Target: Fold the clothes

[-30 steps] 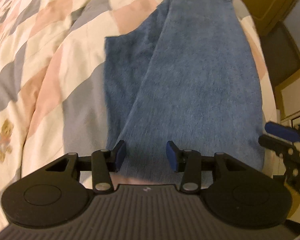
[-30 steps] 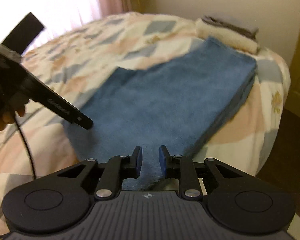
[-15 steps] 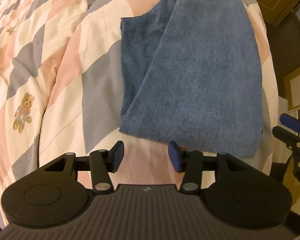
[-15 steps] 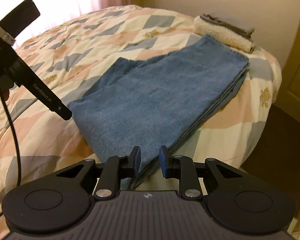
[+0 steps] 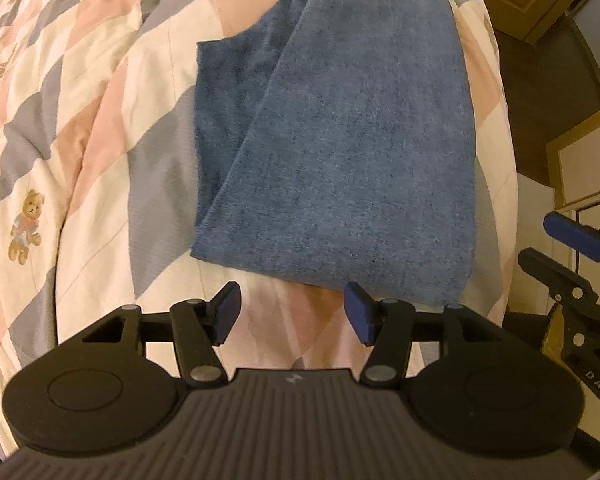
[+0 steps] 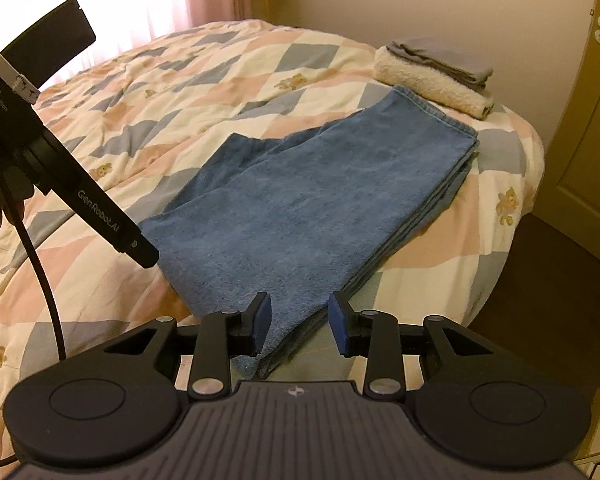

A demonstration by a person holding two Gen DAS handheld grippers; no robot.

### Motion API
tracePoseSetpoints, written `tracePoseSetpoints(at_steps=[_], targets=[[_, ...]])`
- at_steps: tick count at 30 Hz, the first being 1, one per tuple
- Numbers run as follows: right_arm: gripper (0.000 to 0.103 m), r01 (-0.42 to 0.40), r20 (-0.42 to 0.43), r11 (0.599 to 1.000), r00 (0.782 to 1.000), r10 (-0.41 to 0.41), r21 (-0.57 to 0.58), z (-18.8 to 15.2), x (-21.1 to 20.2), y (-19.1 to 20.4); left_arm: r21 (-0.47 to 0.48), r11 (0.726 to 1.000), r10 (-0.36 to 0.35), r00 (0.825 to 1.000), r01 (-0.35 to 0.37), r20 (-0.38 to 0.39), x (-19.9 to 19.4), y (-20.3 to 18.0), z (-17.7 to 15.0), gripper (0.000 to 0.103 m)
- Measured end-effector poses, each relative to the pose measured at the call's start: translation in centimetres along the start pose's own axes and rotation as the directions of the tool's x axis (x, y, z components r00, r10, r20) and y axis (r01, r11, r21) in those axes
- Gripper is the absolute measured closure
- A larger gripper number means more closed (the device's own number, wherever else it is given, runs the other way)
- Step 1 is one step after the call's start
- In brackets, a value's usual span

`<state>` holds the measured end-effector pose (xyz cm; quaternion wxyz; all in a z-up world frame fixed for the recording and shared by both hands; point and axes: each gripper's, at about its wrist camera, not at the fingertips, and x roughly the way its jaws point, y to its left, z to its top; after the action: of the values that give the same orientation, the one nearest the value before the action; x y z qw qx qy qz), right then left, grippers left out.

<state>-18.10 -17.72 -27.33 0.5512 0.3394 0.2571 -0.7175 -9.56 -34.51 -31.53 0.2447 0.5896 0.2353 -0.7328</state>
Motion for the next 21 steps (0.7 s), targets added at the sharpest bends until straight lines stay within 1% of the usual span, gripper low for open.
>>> tracePoseSetpoints(at_steps=[7, 9, 11, 12, 13, 14, 15, 16, 17, 18, 19, 20, 21], targets=[[0.066, 0.009, 0.009, 1.000, 1.000, -0.008, -0.018, 0.2, -0.1, 0.4, 0.009, 1.000, -0.005, 1.000, 0.005, -0.010, 0.5, 0.1, 0.4, 0.051], [0.063, 0.015, 0.012, 0.999, 1.000, -0.015, -0.035, 0.2, 0.0, 0.6, 0.023, 1.000, -0.009, 1.000, 0.010, -0.006, 0.7, 0.1, 0.4, 0.051], [0.062, 0.025, 0.017, 0.996, 1.000, -0.024, -0.085, -0.1, 0.1, 1.2, 0.093, 0.995, -0.029, 0.999, 0.026, 0.029, 0.6, 0.0, -0.5, 0.051], [0.061, 0.031, 0.022, 0.992, 0.999, -0.029, -0.121, -0.3, 0.1, 1.6, 0.161, 0.987, -0.026, 0.998, 0.016, 0.065, 0.6, -0.1, -1.2, 0.050], [0.058, 0.037, 0.027, 0.987, 0.999, -0.033, -0.156, -0.5, 0.2, 2.0, 0.249, 0.968, -0.004, 0.995, -0.022, 0.103, 0.7, -0.3, -2.1, 0.049], [0.054, 0.046, 0.030, 0.976, 0.999, -0.040, -0.211, -1.1, 0.4, 2.6, 0.328, 0.942, 0.023, 0.991, -0.065, 0.132, 0.9, -0.4, -2.9, 0.049], [0.052, 0.055, 0.033, 0.961, 0.998, -0.048, -0.270, -1.8, 0.6, 3.3, 0.408, 0.905, 0.055, 0.985, -0.119, 0.167, 1.2, -0.6, -4.0, 0.049], [0.047, 0.064, 0.037, 0.942, 0.998, -0.055, -0.328, -2.5, 0.9, 4.0, 0.487, 0.854, 0.090, 0.974, -0.184, 0.210, 1.7, -0.8, -5.2, 0.049], [0.044, 0.073, 0.041, 0.920, 0.997, -0.062, -0.385, -3.2, 1.1, 4.7, 0.555, 0.796, 0.120, 0.961, -0.242, 0.248, 2.3, -1.0, -6.2, 0.047], [0.044, 0.078, 0.044, 0.895, 0.997, -0.065, -0.440, -4.0, 1.5, 5.4, 0.617, 0.723, 0.149, 0.943, -0.310, 0.299, 3.0, -1.3, -7.0, 0.047], [0.044, 0.087, 0.051, 0.864, 0.996, -0.071, -0.496, -4.8, 2.0, 6.2, 0.669, 0.642, 0.172, 0.920, -0.375, 0.351, 3.7, -1.6, -7.9, 0.047], [0.043, 0.096, 0.058, 0.829, 0.995, -0.077, -0.551, -5.6, 2.5, 7.0, 0.711, 0.551, 0.188, 0.895, -0.437, 0.405, 4.4, -1.8, -8.8, 0.047], [0.042, 0.117, 0.073, 0.791, 0.993, -0.091, -0.600, -6.4, 3.1, 7.8, 0.749, 0.445, 0.187, 0.869, -0.490, 0.458, 5.3, -2.1, -9.6, 0.047]])
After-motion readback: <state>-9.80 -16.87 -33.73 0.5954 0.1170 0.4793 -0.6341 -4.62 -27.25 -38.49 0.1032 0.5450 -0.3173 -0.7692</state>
